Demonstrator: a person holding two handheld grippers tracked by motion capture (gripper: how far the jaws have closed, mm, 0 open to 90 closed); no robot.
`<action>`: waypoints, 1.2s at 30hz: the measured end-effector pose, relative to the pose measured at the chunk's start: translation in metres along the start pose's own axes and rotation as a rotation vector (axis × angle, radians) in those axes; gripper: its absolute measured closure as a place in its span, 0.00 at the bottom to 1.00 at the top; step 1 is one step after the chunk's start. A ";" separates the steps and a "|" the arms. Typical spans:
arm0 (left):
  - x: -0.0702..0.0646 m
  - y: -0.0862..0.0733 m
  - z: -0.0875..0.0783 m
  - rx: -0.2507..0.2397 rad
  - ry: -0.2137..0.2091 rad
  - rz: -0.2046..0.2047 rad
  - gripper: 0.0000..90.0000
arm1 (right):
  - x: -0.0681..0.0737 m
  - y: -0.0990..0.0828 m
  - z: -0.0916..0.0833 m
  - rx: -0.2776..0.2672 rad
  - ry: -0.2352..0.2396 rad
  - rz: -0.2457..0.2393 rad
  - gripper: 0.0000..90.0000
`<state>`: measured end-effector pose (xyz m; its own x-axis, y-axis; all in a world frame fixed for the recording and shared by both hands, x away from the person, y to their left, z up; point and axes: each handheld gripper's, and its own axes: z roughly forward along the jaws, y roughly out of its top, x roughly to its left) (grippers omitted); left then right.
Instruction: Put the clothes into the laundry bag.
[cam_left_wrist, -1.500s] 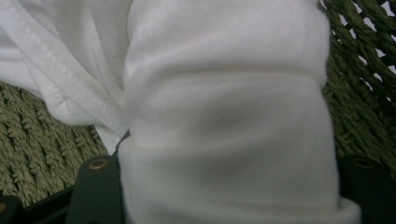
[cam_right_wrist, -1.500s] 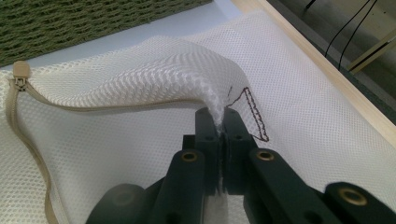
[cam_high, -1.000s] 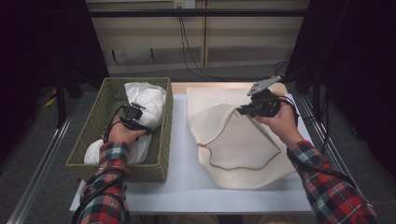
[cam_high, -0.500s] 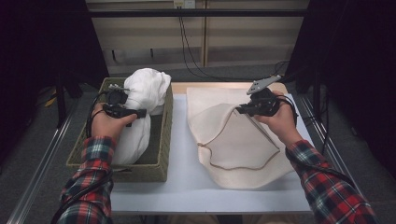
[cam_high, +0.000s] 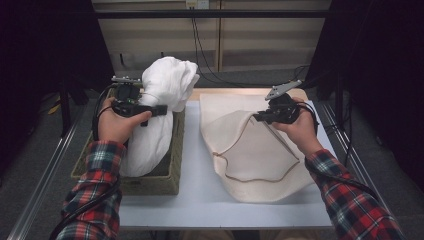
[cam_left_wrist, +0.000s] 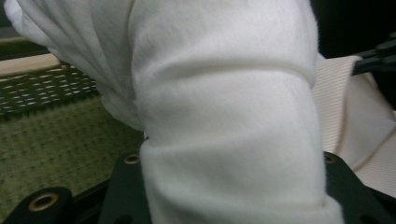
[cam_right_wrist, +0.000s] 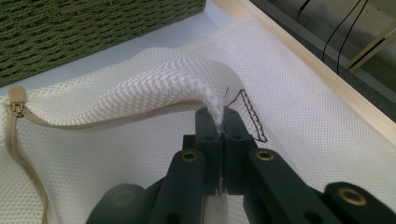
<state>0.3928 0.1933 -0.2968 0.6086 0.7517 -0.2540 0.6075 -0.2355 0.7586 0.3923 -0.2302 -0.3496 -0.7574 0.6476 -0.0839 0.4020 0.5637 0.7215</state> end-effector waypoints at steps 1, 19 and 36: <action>-0.003 0.001 0.000 0.002 -0.013 0.004 0.60 | 0.000 0.000 0.000 0.000 -0.003 0.002 0.98; -0.064 0.014 0.008 0.103 -0.218 0.187 0.59 | -0.005 -0.006 0.004 0.012 0.001 0.029 0.98; -0.111 0.015 0.018 0.168 -0.451 0.303 0.59 | -0.012 -0.012 0.010 0.000 0.013 0.065 0.98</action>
<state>0.3435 0.0950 -0.2679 0.9038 0.3064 -0.2989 0.4221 -0.5222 0.7411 0.4019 -0.2399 -0.3635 -0.7364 0.6760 -0.0275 0.4505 0.5203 0.7255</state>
